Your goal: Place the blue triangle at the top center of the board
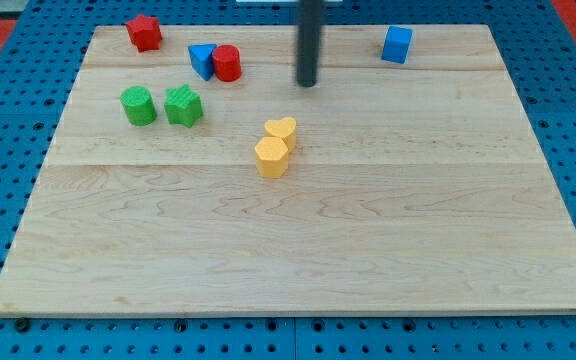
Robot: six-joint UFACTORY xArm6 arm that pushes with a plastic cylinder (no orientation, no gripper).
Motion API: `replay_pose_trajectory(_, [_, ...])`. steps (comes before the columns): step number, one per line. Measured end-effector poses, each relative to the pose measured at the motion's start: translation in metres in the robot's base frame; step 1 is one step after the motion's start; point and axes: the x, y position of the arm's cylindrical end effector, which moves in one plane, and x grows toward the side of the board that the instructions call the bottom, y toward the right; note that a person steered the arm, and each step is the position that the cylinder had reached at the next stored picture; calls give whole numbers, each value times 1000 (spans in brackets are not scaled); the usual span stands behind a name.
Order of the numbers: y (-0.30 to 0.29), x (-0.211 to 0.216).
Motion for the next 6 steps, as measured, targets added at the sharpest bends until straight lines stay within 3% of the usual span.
replay_pose_trajectory(1, [-76, -3])
replay_pose_trajectory(2, [-112, -24])
replay_pose_trajectory(3, [-119, -63])
replay_pose_trajectory(4, [-38, -83])
replay_pose_trajectory(5, [-28, -93])
replay_pose_trajectory(6, [-104, -97])
